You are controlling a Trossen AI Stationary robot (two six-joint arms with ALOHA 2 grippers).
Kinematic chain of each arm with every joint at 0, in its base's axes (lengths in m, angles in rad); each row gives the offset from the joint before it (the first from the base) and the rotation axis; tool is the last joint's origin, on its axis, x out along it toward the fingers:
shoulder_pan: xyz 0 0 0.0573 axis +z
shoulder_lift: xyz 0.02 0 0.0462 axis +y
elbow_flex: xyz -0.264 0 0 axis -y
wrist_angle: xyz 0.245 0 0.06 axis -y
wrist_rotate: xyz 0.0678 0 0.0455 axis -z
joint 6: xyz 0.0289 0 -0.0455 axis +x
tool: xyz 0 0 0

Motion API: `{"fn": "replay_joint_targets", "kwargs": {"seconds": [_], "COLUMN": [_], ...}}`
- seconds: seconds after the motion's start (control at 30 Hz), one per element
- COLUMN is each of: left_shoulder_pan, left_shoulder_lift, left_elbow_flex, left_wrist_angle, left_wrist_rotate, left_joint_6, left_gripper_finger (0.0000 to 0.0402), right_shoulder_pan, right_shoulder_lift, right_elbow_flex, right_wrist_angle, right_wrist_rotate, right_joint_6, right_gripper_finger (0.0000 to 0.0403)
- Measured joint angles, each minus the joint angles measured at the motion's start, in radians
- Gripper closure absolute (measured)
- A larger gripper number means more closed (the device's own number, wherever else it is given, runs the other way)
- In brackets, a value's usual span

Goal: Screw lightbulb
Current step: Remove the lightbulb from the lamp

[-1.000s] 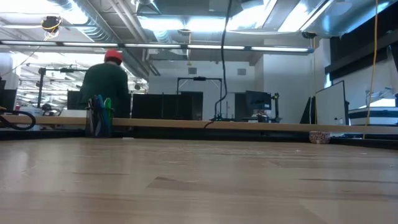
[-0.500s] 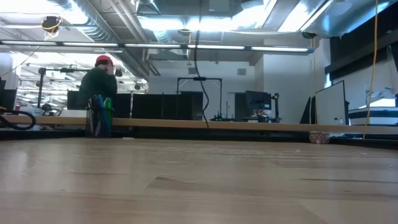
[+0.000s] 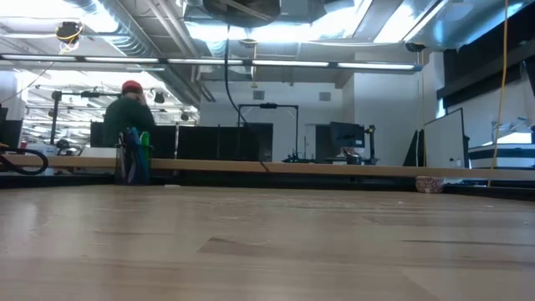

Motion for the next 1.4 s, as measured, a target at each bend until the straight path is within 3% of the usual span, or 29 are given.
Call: {"fn": "replay_joint_targets", "kwargs": {"seconds": [0.23, 0.53, 0.67, 0.87, 0.9, 1.1, 1.33, 1.4], "left_shoulder_pan": [0.0, 0.006, 0.006, -0.001, 0.0, -0.002, -0.002, 0.001], "left_shoulder_lift": [0.0, 0.018, 0.018, 0.018, 0.018, 0.014, 0.018, 0.019], "left_elbow_flex": [0.001, 0.002, 0.002, 0.002, 0.002, 0.003, 0.004, 0.004], "left_wrist_angle": [0.006, 0.012, 0.014, 0.014, 0.017, 0.087, 0.197, 0.22], "left_wrist_rotate": [-0.002, 0.02, 0.03, 0.088, 0.122, 0.421, 0.862, 0.942], "left_joint_6": [0.014, 0.014, 0.013, 0.036, 0.052, 0.148, 0.197, 0.195], "left_gripper_finger": [0.0234, 0.0234, 0.0234, 0.0234, 0.0234, 0.0234, 0.0234, 0.0234], "right_shoulder_pan": [0.0, -0.023, -0.029, -0.024, -0.023, -0.025, -0.036, -0.037], "right_shoulder_lift": [0.098, 0.109, 0.109, 0.108, 0.105, 0.059, 0.051, 0.059], "right_elbow_flex": [-0.001, -0.002, -0.002, -0.002, -0.002, -0.002, -0.002, -0.001], "right_wrist_angle": [0.134, 0.215, 0.197, 0.183, 0.176, 0.108, 0.137, 0.165], "right_wrist_rotate": [-0.023, -0.027, -0.048, -0.097, -0.124, -0.451, -1.01, -1.088], "right_joint_6": [0.006, -0.049, -0.051, -0.097, -0.099, -0.099, -0.123, -0.127], "right_gripper_finger": [0.0006, 0.0024, 0.008, 0.0229, 0.0249, 0.0251, 0.0251, 0.0251]}}
